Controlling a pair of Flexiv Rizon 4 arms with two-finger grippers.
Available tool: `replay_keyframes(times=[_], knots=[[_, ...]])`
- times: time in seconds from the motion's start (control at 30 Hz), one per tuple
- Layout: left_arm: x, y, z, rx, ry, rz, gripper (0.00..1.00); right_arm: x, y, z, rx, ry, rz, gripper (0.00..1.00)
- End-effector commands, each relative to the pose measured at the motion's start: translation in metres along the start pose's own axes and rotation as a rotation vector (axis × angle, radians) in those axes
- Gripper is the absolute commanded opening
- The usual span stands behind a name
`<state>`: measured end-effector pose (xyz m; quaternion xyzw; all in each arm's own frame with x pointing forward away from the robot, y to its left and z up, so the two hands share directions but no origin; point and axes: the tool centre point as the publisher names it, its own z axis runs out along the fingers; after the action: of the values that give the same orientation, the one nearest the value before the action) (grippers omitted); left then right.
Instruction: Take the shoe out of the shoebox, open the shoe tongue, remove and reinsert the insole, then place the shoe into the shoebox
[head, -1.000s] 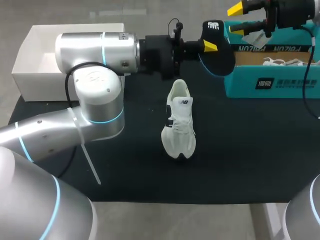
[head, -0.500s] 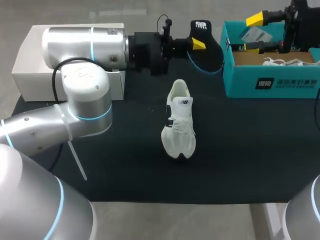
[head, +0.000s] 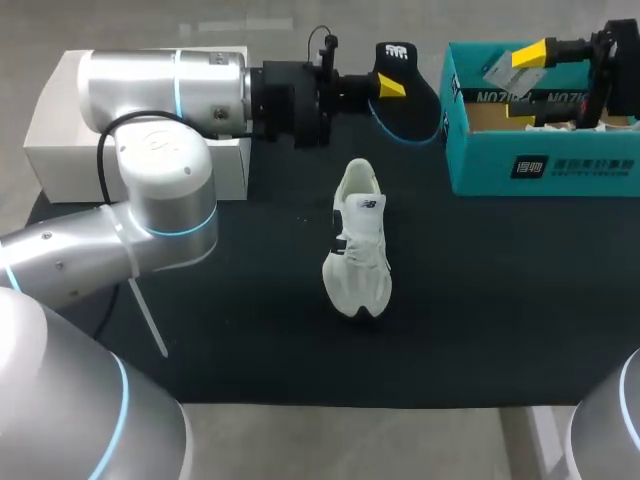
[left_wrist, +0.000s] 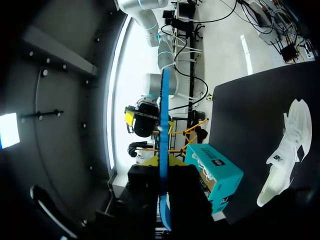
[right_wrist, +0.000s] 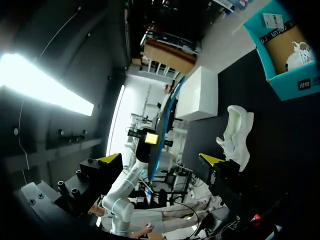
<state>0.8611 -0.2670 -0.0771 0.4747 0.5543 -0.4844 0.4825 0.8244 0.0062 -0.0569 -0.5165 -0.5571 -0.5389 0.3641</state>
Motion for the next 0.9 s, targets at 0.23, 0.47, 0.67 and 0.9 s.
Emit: replay_keyframes(times=[0.23, 0.47, 0.67, 0.9], knots=[[-0.0080, -0.0019, -0.0008, -0.013, 0.001, -0.001, 0.00, -0.0006, 0.0020, 0.0020, 0.001, 0.000, 0.001, 1.00], [-0.0080, -0.0019, -0.0008, -0.013, 0.001, -0.001, 0.00, -0.0006, 0.0020, 0.0020, 0.001, 0.000, 0.001, 1.00], [-0.0080, -0.0019, -0.0008, -0.013, 0.001, -0.001, 0.00, -0.0006, 0.0020, 0.0020, 0.001, 0.000, 0.001, 1.00], [-0.0080, -0.0019, -0.0008, -0.013, 0.001, -0.001, 0.00, -0.0006, 0.0020, 0.0020, 0.001, 0.000, 0.001, 1.00]])
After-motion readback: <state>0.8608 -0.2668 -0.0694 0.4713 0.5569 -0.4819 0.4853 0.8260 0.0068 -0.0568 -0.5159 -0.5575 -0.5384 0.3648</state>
